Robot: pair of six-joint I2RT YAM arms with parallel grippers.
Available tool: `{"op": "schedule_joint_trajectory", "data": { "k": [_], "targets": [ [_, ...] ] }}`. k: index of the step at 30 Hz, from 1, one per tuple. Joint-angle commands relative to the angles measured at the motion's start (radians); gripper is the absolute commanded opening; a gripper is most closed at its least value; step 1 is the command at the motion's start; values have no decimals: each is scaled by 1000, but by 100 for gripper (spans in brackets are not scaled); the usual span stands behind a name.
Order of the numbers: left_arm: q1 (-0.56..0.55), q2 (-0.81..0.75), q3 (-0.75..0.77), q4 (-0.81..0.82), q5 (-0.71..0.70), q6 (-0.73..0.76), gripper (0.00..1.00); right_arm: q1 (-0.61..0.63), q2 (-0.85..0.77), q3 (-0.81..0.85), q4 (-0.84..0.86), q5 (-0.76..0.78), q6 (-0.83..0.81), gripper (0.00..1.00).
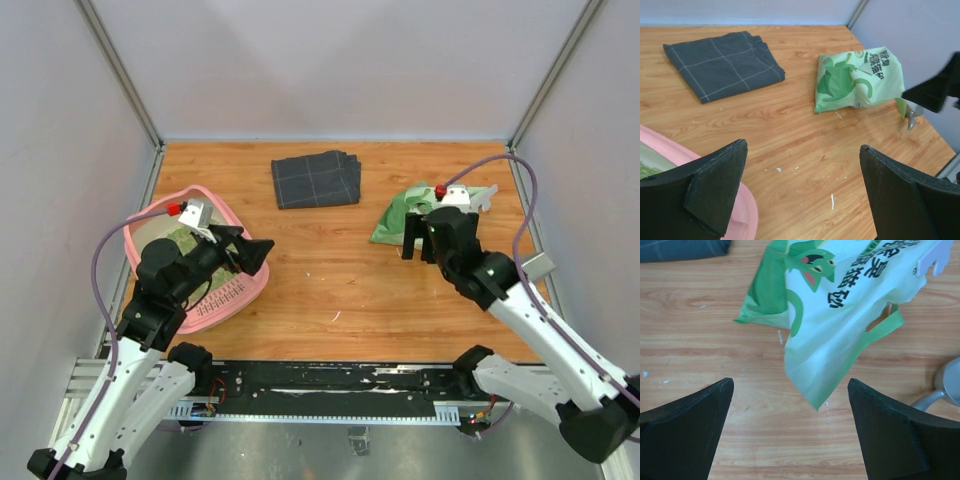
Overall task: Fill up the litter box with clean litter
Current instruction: Move the cat litter bag to the center of the board.
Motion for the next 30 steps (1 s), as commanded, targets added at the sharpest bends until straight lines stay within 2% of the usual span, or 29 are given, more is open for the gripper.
{"op": "schedule_joint_trajectory", "data": {
  "k": [1, 4, 7, 10, 14, 17, 21, 24, 28, 29, 30],
  "targets": [
    [11, -6, -13, 55, 88, 3, 98, -65, 134, 62, -79, 186, 77, 98],
    [11, -6, -12, 50, 91, 17, 92, -165, 170, 68, -70, 179, 132, 90],
    [11, -12, -21, 62, 93, 14, 85, -276, 168, 49, 12, 63, 154, 77],
    [10, -4, -17, 65, 102, 14, 83, -354, 182, 38, 93, -88, 170, 67],
    [9, 13, -8, 53, 78, 14, 81, -366, 217, 48, 114, -130, 188, 59],
    [-3, 35, 17, 32, 39, 25, 71, -371, 239, 45, 115, -131, 208, 55],
    [-55, 86, 66, 1, -1, 48, 70, -372, 259, 39, 123, -134, 230, 49],
    [-87, 110, 96, 0, -21, 43, 67, -372, 263, 44, 132, -173, 233, 35],
    [-130, 126, 141, -22, -84, 53, 66, -372, 264, 52, 132, -256, 221, 6],
    [-133, 127, 146, -23, -91, 53, 66, -372, 263, 53, 132, -286, 218, 1],
    [-135, 131, 149, -24, -96, 49, 65, -372, 260, 55, 132, -317, 217, 1]
  ]
}}
